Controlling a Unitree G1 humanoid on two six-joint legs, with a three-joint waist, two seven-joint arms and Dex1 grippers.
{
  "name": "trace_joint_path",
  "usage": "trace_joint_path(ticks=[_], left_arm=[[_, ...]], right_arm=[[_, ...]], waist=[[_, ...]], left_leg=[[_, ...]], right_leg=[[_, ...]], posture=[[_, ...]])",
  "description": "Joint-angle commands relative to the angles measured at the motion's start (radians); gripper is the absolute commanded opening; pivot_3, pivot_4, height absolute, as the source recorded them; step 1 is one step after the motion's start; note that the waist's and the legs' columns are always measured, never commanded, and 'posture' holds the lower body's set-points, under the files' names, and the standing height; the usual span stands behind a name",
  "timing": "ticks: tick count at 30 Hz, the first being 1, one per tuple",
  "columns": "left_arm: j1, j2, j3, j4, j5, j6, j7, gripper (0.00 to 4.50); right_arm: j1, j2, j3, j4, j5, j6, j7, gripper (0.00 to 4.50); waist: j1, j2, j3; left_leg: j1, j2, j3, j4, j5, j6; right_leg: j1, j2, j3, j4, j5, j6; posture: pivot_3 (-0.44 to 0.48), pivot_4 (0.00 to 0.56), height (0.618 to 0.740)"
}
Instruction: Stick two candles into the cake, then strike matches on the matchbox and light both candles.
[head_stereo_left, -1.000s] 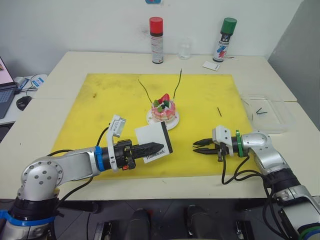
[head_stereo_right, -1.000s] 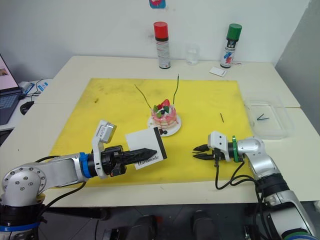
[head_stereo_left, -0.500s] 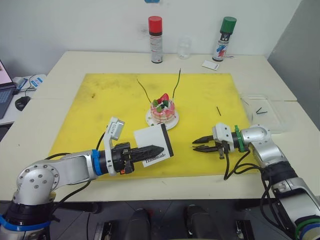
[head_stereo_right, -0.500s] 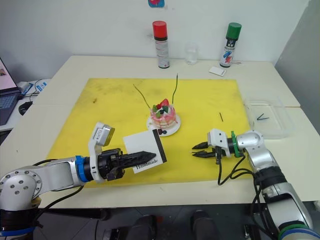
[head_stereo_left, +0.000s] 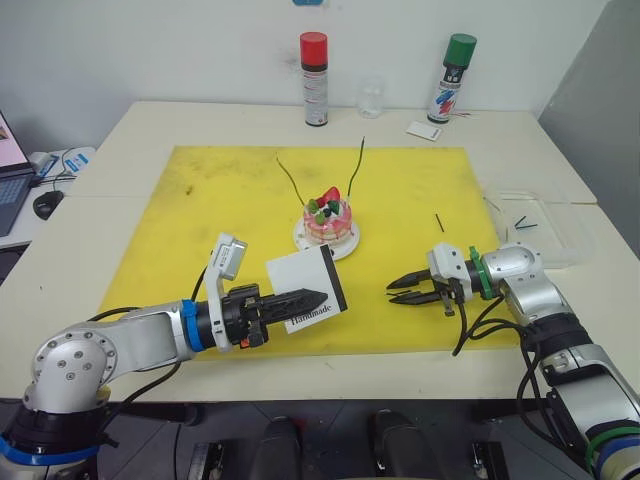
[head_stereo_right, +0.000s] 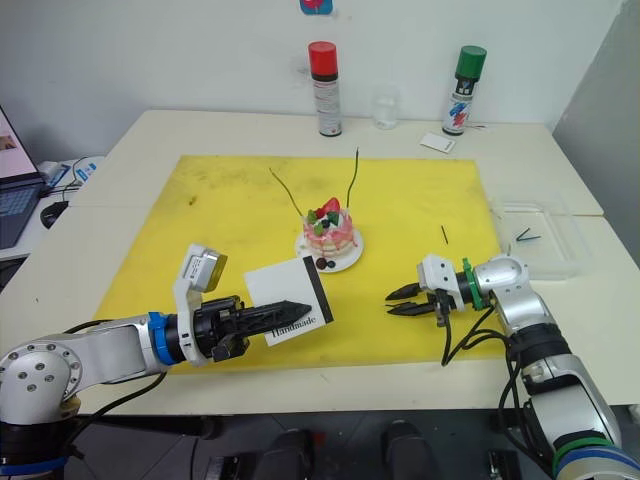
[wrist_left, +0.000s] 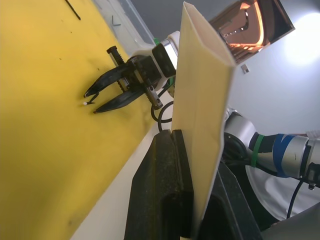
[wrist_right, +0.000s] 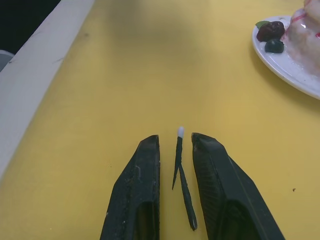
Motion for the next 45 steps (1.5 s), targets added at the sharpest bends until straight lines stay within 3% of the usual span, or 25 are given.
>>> trace_joint_path(ticks=[1, 11, 16, 24, 30, 35, 41, 45], left_arm=[[0.0, 0.008, 0.014, -0.04, -0.028, -0.022, 0.001, 0.0], [-0.011, 0.008, 0.001, -0.037, -0.033, -0.028, 0.001, 0.0], [-0.006, 0.008, 0.0, -0.041, -0.039, -0.031, 0.006, 0.0], [0.005, 0.005, 0.002, -0.048, -0.051, -0.04, 0.021, 0.0], [0.023, 0.002, 0.008, -0.032, -0.057, -0.059, 0.044, 0.0], [0.013, -0.021, 0.005, 0.026, -0.055, -0.086, 0.104, 0.0], [-0.1, -0.099, -0.037, 0.101, 0.053, -0.109, 0.15, 0.0], [-0.177, -0.153, -0.071, 0.128, 0.101, -0.096, 0.15, 0.0]], right_arm=[[-0.023, 0.006, -0.016, 0.016, -0.005, -0.029, -0.012, 1.05], [-0.043, 0.02, -0.011, 0.083, -0.032, -0.079, -0.025, 1.05], [-0.048, 0.016, -0.013, 0.089, -0.028, -0.063, -0.004, 0.02], [-0.044, 0.0, -0.03, 0.039, -0.004, 0.018, 0.007, 0.02], [-0.002, -0.035, -0.083, -0.18, 0.077, 0.271, -0.053, 0.02], [0.031, -0.073, -0.117, -0.498, 0.112, 0.533, -0.196, 0.02], [0.046, -0.113, -0.06, -0.766, -0.019, 0.547, -0.343, 0.02], [0.035, -0.122, -0.004, -0.843, -0.116, 0.461, -0.388, 0.02]], waist=[[0.0, 0.0, 0.0], [0.0, 0.0, 0.0], [0.0, 0.0, 0.0], [0.0, 0.0, 0.0], [0.001, 0.0, 0.0], [0.003, 0.001, 0.0], [0.007, 0.0, 0.0], [0.008, 0.0, 0.0]], left_leg=[[0.0, 0.0, 0.0, 0.0, 0.0, 0.0], [0.0, 0.0, 0.0, 0.0, 0.0, 0.0], [0.0, 0.0, 0.0, 0.0, 0.0, 0.0], [0.0, 0.0, 0.0, 0.0, 0.0, 0.0], [0.0, 0.0, 0.0, 0.0, 0.0, 0.0], [0.0, 0.0, 0.0, 0.0, 0.0, 0.0], [-0.001, 0.0, 0.0, 0.0, 0.0, 0.0], [-0.002, 0.0, 0.0, 0.0, 0.0, 0.0]], right_leg=[[0.0, 0.0, 0.0, 0.0, 0.0, 0.0], [0.0, 0.0, 0.0, 0.0, 0.0, 0.0], [0.0, 0.0, 0.0, 0.0, 0.0, 0.0], [0.0, 0.0, 0.0, 0.0, 0.0, 0.0], [0.0, 0.0, 0.0, 0.0, 0.0, 0.0], [-0.001, 0.0, 0.0, 0.0, 0.0, 0.0], [-0.001, 0.0, 0.0, -0.001, 0.0, 0.0], [-0.001, 0.0, 0.0, -0.002, 0.0, 0.0]], posture=[[0.0, 0.15, 0.74], [0.0, 0.15, 0.74], [0.0, 0.15, 0.74], [0.0, 0.15, 0.74], [0.0, 0.15, 0.74], [0.0, 0.15, 0.74], [0.0, 0.15, 0.74], [0.0, 0.15, 0.74]])
